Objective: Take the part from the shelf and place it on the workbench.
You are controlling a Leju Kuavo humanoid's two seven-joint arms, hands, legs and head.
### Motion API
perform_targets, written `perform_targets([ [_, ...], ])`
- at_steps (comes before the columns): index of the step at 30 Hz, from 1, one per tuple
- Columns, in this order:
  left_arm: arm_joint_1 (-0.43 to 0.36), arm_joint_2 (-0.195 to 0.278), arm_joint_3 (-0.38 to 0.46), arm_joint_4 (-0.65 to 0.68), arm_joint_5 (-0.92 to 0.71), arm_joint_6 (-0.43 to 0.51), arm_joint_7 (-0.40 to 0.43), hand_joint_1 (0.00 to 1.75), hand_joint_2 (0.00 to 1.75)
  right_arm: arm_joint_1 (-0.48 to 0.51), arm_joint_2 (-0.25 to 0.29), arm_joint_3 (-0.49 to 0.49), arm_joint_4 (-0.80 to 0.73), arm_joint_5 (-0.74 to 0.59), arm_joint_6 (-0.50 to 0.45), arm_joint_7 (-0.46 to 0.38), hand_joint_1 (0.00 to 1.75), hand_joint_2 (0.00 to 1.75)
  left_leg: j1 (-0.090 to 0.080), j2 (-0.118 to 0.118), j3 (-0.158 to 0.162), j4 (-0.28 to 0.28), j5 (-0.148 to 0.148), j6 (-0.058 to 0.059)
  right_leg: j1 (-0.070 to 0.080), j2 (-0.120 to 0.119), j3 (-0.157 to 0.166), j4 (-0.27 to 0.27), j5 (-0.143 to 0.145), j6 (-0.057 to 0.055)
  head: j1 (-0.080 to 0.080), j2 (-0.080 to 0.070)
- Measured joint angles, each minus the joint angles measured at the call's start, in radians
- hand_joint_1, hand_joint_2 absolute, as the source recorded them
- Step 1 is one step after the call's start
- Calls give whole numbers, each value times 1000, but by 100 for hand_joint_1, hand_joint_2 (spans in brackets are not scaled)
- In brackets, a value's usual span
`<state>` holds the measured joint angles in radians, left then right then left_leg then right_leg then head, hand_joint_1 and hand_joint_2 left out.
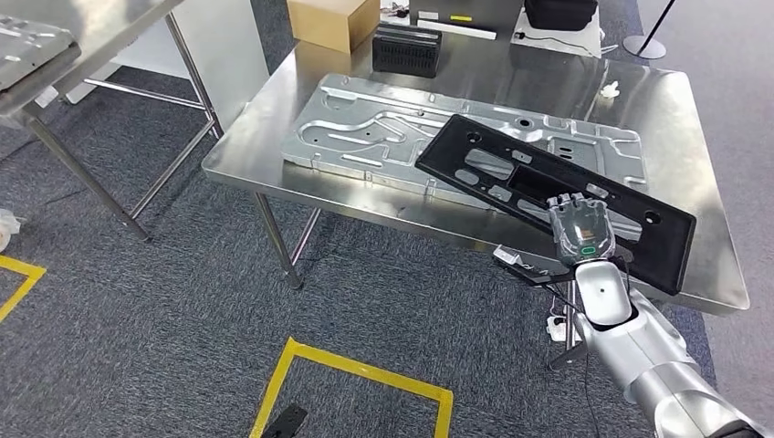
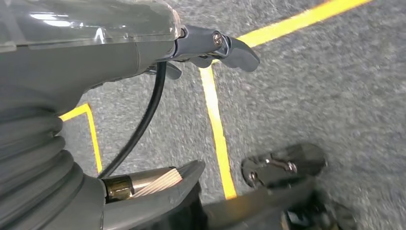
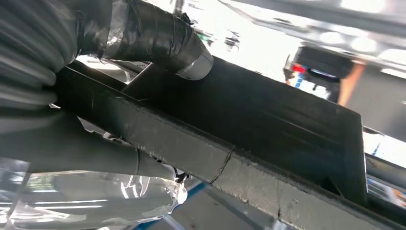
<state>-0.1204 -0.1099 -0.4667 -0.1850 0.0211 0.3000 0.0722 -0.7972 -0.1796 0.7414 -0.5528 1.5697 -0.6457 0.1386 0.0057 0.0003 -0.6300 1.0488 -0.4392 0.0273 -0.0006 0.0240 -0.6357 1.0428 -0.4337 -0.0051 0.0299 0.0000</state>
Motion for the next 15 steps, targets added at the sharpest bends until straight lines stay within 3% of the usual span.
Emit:
perform_targets([
  [7, -1, -2, 2, 0, -4, 3, 5, 0, 175, -3, 19, 36, 0, 2, -5, -12, 173, 175, -2, -8, 0, 0, 0, 5, -1, -7, 7, -10, 2, 2, 0, 0],
  [15, -1, -2, 2, 0, -5, 3, 5, 0, 175, -3, 25, 45, 0, 2, -5, -13, 173, 175, -3, -8, 0, 1, -2, 7, -2, -7, 7, -11, 2, 16, 0, 0],
])
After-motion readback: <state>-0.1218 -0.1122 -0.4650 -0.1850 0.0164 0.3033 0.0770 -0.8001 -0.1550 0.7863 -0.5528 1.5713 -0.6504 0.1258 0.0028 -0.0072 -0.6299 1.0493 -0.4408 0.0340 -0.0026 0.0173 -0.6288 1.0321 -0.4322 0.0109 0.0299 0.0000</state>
